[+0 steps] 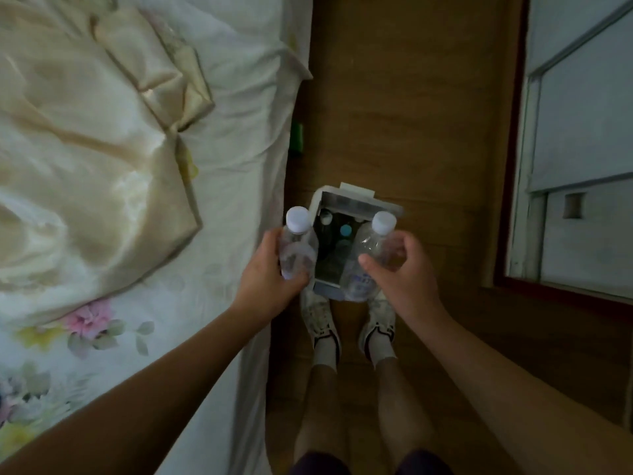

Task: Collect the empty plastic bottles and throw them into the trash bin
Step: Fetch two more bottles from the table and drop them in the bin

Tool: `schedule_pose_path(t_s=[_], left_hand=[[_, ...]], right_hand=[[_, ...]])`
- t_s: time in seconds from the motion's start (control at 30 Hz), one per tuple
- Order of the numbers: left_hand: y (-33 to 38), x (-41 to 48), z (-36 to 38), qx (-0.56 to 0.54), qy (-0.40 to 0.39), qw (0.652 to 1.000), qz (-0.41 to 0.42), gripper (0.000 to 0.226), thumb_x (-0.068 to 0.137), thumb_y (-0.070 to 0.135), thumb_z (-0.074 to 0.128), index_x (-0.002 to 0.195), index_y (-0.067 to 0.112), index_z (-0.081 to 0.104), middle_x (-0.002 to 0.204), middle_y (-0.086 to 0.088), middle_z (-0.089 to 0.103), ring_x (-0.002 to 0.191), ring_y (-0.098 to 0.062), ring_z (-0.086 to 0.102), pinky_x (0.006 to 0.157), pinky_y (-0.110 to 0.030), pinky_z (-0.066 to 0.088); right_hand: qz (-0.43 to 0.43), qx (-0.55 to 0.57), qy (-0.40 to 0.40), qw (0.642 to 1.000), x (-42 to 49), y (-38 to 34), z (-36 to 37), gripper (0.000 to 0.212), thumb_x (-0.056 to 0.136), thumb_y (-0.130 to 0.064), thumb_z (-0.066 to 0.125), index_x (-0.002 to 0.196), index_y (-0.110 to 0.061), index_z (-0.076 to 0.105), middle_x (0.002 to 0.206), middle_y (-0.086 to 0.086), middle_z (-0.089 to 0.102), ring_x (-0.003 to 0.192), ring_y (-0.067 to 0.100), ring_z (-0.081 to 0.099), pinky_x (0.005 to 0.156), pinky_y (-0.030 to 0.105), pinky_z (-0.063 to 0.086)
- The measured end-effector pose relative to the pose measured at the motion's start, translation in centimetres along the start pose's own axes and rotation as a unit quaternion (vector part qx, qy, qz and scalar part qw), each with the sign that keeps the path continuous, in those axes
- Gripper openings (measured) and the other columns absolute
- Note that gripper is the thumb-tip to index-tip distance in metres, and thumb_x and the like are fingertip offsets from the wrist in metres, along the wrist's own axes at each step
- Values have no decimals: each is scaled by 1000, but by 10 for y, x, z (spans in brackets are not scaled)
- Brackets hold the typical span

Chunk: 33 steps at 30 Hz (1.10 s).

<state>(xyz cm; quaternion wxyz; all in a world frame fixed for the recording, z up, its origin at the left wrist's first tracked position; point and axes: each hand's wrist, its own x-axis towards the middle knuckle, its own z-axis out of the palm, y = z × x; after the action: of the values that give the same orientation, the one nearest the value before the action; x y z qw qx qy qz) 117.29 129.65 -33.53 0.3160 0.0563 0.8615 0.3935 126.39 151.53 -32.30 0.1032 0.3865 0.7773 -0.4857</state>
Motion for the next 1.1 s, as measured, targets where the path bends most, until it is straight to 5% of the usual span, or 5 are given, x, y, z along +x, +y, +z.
schedule_pose_path(t_s=[0.23,0.47,0.63,0.87,1.1], left_hand=[[-56,61,77,-47,-7,999,5,71,74,42,81,134,35,43,133,13,61,122,-7,60,98,-37,56],[-88,66,112,-26,7,999,-30,64,75,42,81,129,35,48,124,15,63,114,-3,61,90,-27,56],[-91,64,111,70,-16,997,-36,55,84,48,69,132,39,44,120,22,55,101,4,54,73,-9,37],[-95,63,87,172,-77,979,-76,30,98,47,49,118,29,62,102,10,62,86,-10,59,73,-30,44],[-96,13,41,236,-113,956,-135,28,99,48,48,101,27,66,91,0,71,88,-23,68,75,-34,52]], right_hand=[[-20,1,-4,1000,61,67,52,60,75,-44,81,123,-40,45,105,-35,49,96,-22,47,77,11,41],[-48,-72,-35,996,80,108,72,55,75,-42,81,120,-26,53,114,-11,58,105,4,55,83,18,44],[10,-87,-69,994,83,116,70,43,86,-43,70,123,-29,54,114,-13,58,102,4,57,76,17,45],[106,-115,-224,962,74,123,53,36,93,-37,63,125,-21,58,107,-8,63,97,9,61,78,27,50],[71,-148,-214,963,40,99,10,29,95,-36,60,121,-22,61,106,-10,66,89,1,61,66,20,45]])
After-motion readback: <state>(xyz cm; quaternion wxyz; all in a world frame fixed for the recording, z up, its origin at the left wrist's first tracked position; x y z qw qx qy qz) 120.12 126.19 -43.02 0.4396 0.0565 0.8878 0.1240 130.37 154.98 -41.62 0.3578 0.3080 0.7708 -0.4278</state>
